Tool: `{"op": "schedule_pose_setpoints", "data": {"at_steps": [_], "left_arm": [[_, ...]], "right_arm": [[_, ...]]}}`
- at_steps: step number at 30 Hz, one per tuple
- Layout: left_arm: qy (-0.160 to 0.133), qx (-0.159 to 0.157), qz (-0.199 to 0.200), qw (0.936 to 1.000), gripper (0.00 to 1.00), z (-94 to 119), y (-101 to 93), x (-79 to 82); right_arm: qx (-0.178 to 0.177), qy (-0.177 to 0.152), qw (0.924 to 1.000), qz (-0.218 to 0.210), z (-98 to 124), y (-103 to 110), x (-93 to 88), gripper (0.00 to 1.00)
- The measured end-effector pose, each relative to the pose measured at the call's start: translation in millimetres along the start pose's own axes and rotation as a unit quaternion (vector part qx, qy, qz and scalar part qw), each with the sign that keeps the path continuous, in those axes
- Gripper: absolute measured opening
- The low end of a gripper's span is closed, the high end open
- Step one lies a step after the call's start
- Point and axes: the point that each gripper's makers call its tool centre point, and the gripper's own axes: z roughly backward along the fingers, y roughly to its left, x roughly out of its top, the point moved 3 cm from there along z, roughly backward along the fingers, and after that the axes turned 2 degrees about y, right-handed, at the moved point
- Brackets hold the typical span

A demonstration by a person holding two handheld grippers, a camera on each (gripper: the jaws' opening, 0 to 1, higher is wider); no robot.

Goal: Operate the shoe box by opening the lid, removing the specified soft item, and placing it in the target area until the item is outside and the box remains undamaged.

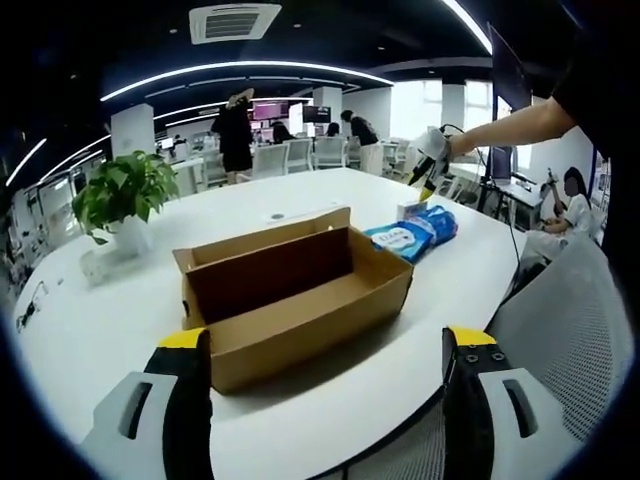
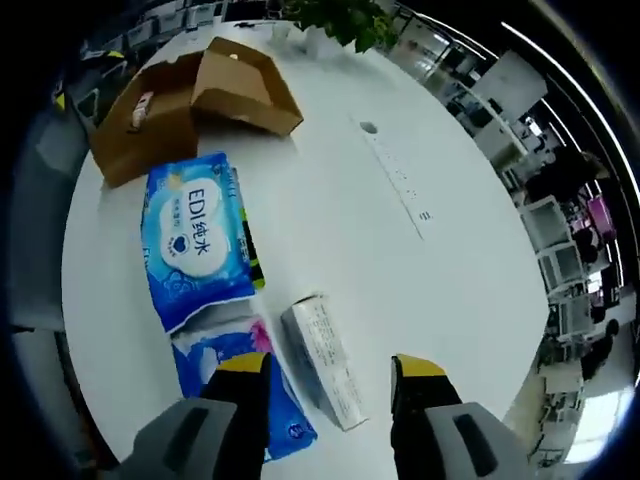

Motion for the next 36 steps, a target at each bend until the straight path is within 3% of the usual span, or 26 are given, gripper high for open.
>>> {"op": "schedule_pose_setpoints", "data": {"at_steps": [8,15,20,31,36], "left_arm": [[0.013,-0.002,0.008,0.9999,1.00,-2,-1.8,-3.2],[0.022,-0.016,0.027,0.9993,0.98,-2,-4.3,-6.4],[0.040,-0.030,0.034,0.9982,0.96,-4,-5.8,-9.2],[0.051,-0.061,-0.003,0.9968,0.96,-17,1.6,18.4],[0.064,-0.078,-0.017,0.9948,0.88,-24,13.0,31.2]], "right_arm": [[-0.009,-0.047,0.9967,-0.066,28,15,15.2,0.62],[0.001,-0.057,0.9956,-0.074,46,51,18.1,0.73],[-0.011,-0.063,0.9947,-0.081,57,69,20.3,0.79],[-0.011,-0.119,0.9816,-0.149,84,107,32.2,0.87],[-0.010,-0.151,0.9717,-0.181,94,124,33.6,0.90]]}}
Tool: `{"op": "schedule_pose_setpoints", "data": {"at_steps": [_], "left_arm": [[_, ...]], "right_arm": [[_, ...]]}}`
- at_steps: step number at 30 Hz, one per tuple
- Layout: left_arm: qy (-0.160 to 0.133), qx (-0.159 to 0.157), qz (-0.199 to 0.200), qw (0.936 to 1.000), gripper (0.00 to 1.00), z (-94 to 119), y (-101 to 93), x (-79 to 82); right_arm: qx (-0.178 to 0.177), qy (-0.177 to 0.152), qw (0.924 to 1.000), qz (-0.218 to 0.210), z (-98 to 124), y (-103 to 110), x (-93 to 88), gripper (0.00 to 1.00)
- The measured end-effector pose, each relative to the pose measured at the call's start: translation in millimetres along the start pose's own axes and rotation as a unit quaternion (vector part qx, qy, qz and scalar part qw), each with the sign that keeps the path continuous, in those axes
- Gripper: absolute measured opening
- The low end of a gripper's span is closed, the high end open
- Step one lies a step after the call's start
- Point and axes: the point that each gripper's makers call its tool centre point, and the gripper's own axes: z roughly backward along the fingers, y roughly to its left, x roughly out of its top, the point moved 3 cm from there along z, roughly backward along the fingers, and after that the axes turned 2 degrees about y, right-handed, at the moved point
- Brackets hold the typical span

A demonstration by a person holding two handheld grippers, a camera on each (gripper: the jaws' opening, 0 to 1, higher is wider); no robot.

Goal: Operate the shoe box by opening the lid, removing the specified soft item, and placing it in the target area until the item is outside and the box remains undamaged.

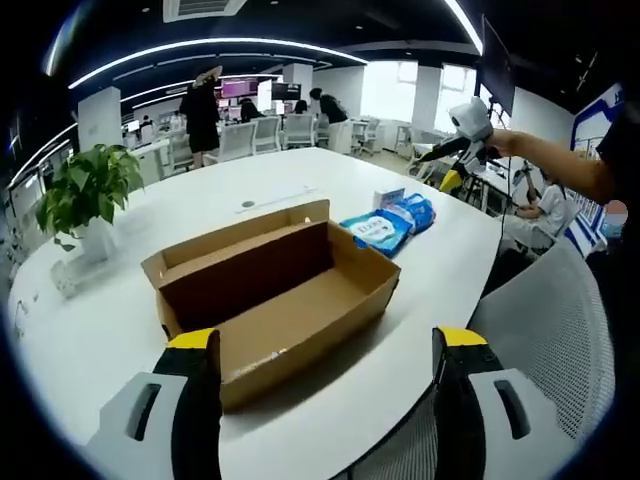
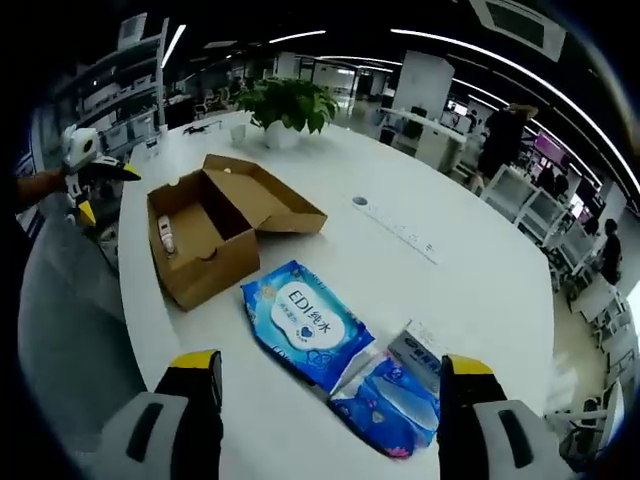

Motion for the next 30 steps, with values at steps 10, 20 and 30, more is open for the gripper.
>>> {"op": "schedule_pose_setpoints", "data": {"at_steps": [10,20,30], "left_arm": [[0.034,-0.031,-0.042,0.9981,0.82,-13,22.1,21.2],[0.090,-0.062,-0.095,0.9895,0.69,-33,31.5,18.8],[0.146,-0.098,-0.135,0.9750,0.62,-53,38.3,10.8]], "right_arm": [[0.003,-0.038,0.9987,-0.033,19,32,-0.8,0.92],[-0.026,-0.059,0.9959,-0.063,35,59,-13.6,0.98],[-0.008,-0.052,0.9972,-0.053,35,100,-23.1,0.99]]}}
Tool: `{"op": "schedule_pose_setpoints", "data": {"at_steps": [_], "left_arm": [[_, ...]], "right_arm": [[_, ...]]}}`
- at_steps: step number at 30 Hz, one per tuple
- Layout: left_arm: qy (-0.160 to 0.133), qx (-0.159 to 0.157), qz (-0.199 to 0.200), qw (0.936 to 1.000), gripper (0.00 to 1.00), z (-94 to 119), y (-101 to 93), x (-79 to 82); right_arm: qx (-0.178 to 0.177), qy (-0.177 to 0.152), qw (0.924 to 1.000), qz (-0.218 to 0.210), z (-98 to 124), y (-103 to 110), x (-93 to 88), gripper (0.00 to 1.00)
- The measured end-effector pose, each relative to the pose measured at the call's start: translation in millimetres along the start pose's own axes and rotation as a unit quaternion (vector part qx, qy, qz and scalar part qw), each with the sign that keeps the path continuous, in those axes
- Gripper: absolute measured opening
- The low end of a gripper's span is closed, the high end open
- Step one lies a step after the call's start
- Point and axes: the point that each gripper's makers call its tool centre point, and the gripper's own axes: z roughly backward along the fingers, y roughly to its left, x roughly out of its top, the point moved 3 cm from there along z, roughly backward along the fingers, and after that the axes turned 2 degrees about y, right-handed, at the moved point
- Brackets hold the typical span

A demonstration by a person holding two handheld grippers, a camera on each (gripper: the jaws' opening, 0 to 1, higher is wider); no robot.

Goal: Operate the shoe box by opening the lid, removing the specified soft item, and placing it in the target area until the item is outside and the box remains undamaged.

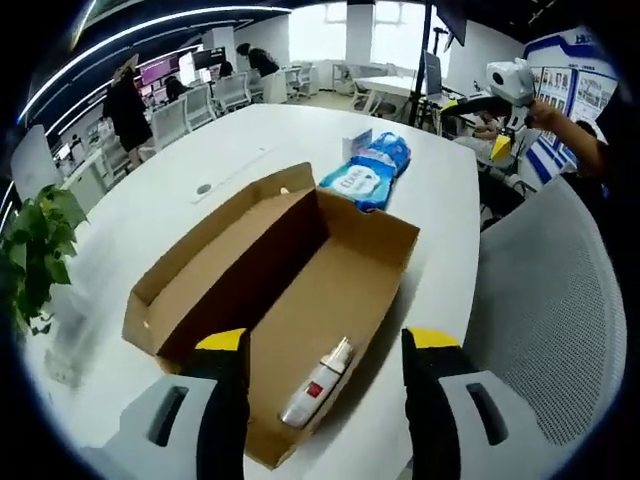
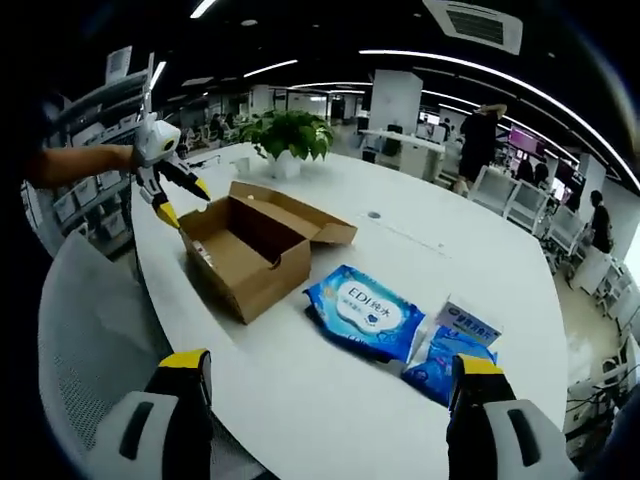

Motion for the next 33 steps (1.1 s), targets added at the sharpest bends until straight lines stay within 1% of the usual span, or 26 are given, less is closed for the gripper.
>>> {"op": "schedule_pose_setpoints", "data": {"at_steps": [3,4,6,7,9,12,13,14,15,16,17,19,20,23,24,25,26,28,29,31,33], "left_arm": [[0.014,-0.012,-0.008,0.9998,0.61,-3,2.3,-0.5],[0.024,-0.023,-0.014,0.9994,0.60,-4,2.5,-1.6],[0.034,-0.027,-0.017,0.9989,0.59,-6,6.2,-2.7],[0.046,-0.036,-0.021,0.9981,0.59,-7,7.6,-4.9],[0.063,-0.045,-0.024,0.9967,0.59,-10,12.3,-7.6],[0.082,-0.046,-0.037,0.9949,0.55,-14,20.5,-8.8],[0.090,-0.046,-0.044,0.9939,0.53,-15,23.1,-9.3],[0.102,-0.036,-0.062,0.9922,0.51,-16,28.3,-8.7],[0.106,-0.028,-0.083,0.9905,0.48,-19,31.8,-5.9],[0.115,-0.032,-0.093,0.9886,0.47,-21,31.5,-6.0],[0.129,-0.042,-0.105,0.9851,0.48,-22,30.2,-7.2],[0.147,-0.047,-0.119,0.9808,0.50,-26,31.4,-8.5],[0.161,-0.052,-0.131,0.9768,0.51,-28,32.5,-10.7],[0.186,-0.062,-0.145,0.9698,0.51,-34,34.1,-16.4],[0.197,-0.070,-0.150,0.9664,0.51,-36,33.0,-19.5],[0.202,-0.073,-0.152,0.9649,0.50,-36,32.5,-20.8],[0.212,-0.083,-0.164,0.9600,0.50,-39,30.4,-24.0],[0.224,-0.089,-0.183,0.9531,0.49,-43,28.3,-27.2],[0.230,-0.097,-0.203,0.9468,0.49,-47,26.8,-29.3],[0.249,-0.100,-0.212,0.9398,0.49,-51,25.6,-33.8],[0.251,-0.101,-0.219,0.9375,0.50,-55,24.6,-34.1]], "right_arm": [[0.014,0.001,0.9999,0.004,2,11,-0.9,0.99],[0.017,0.000,0.9998,0.005,2,13,-1.1,0.99],[0.021,0.002,0.9998,0.007,3,17,-2.1,0.99],[0.022,0.002,0.9997,0.007,4,19,-2.5,0.99],[0.022,0.001,0.9997,0.008,5,21,-2.7,0.99],[0.023,-0.003,0.9997,-0.003,6,23,-2.7,0.99],[0.023,-0.003,0.9997,-0.004,6,23,-3.0,0.99],[0.021,-0.003,0.9998,-0.005,6,22,-4.2,0.99],[0.021,-0.001,0.9998,-0.005,5,22,-5.3,0.99],[0.021,0.001,0.9998,-0.007,5,21,-6.5,0.99],[0.021,0.002,0.9997,-0.008,5,21,-7.5,0.99],[0.020,0.003,0.9998,-0.007,6,21,-8.5,0.99],[0.019,0.003,0.9998,-0.007,7,21,-8.7,0.99],[0.020,0.004,0.9998,-0.005,9,21,-9.6,0.99],[0.020,0.005,0.9998,-0.004,10,20,-9.9,0.99],[0.019,0.006,0.9998,-0.002,11,20,-10.4,0.99],[0.020,0.006,0.9998,-0.002,12,19,-10.6,0.99],[0.021,0.005,0.9997,-0.005,14,18,-11.1,0.99],[0.022,0.005,0.9997,-0.006,14,19,-11.2,0.99],[0.027,0.002,0.9996,-0.008,14,21,-11.6,0.99],[0.030,0.002,0.9995,-0.008,13,24,-13.0,0.99]]}}
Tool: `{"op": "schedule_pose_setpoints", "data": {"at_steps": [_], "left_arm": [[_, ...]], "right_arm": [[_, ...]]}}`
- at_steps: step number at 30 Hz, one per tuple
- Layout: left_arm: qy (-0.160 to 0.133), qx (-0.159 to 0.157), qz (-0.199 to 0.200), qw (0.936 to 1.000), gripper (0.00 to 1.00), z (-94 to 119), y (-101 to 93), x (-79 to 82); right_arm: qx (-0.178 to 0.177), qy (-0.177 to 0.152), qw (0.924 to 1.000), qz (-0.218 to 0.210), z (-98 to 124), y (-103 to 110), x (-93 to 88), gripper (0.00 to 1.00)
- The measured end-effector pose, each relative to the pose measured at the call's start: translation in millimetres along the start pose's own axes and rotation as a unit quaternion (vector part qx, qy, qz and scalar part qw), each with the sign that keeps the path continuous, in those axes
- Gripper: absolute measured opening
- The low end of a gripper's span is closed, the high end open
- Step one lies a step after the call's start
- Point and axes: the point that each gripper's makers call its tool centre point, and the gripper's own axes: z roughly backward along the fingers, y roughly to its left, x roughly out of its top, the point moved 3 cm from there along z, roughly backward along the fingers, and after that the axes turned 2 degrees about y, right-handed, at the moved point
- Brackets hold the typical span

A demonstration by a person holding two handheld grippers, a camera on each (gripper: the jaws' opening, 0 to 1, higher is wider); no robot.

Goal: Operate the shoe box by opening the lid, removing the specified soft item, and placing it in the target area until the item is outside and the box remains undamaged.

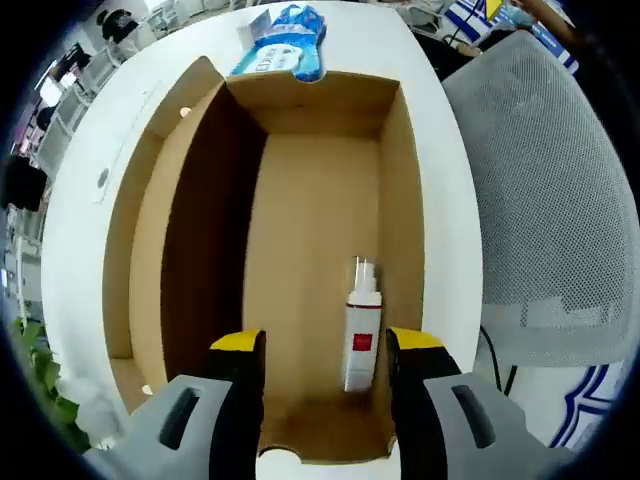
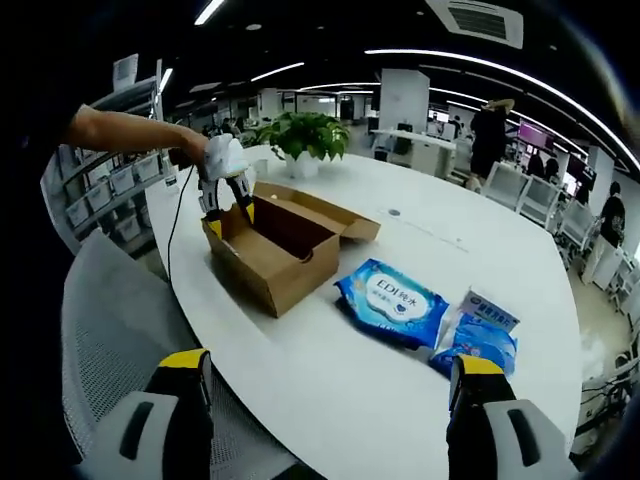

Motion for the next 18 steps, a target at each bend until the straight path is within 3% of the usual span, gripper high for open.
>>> {"op": "schedule_pose_setpoints", "data": {"at_steps": [6,11,18], "left_arm": [[-0.003,-0.014,-0.006,0.9999,0.47,-9,-1.2,5.6],[-0.013,-0.013,-0.002,0.9998,0.43,-24,0.5,10.1],[-0.012,-0.023,0.039,0.9989,0.33,-33,1.1,8.8]], "right_arm": [[0.007,0.002,1.0000,0.000,-6,3,-1.9,0.99],[-0.006,-0.006,0.9999,-0.013,-3,-10,-1.4,0.99],[-0.011,-0.023,0.9994,-0.023,-1,-14,2.9,0.97]]}}
